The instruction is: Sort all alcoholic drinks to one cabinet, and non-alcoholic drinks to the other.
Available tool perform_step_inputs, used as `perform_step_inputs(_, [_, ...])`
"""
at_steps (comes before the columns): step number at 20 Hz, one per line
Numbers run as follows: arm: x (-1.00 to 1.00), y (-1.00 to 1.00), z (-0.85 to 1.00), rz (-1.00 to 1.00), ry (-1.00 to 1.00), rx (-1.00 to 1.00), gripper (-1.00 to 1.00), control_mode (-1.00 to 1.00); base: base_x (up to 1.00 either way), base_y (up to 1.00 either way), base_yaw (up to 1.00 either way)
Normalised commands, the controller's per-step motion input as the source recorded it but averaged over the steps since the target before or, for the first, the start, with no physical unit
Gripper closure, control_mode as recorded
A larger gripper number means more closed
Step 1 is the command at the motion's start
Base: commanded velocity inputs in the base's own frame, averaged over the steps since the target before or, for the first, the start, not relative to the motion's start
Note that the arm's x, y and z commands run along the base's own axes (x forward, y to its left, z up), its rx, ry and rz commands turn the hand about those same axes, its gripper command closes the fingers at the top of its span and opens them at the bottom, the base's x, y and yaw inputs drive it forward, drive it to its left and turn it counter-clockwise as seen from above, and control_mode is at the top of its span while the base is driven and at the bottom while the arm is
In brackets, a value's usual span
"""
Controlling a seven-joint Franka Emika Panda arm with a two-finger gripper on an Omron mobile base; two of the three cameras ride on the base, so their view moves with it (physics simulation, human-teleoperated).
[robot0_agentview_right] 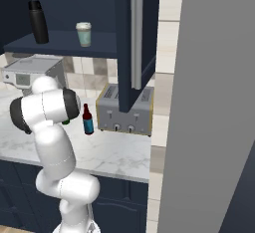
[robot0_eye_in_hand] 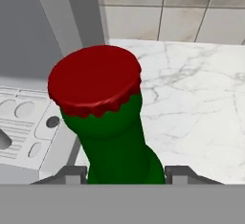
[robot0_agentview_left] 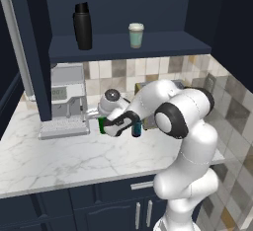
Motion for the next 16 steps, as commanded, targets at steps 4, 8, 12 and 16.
perform_step_inputs(4, [-0.08,-0.01,0.11,0.0,0.0,0.0,1.0,-1.0,0.0,0.0,0.0])
perform_step_inputs(8, [-0.14,-0.06,0.47,0.0,0.0,0.01,1.0,-1.0,0.0,0.0,0.0])
perform_step_inputs(12, [-0.12,-0.13,0.56,0.0,0.0,0.03,1.0,-1.0,0.0,0.0,0.0])
perform_step_inputs(16, [-0.08,-0.14,0.59,0.0,0.0,0.03,1.0,-1.0,0.0,0.0,0.0])
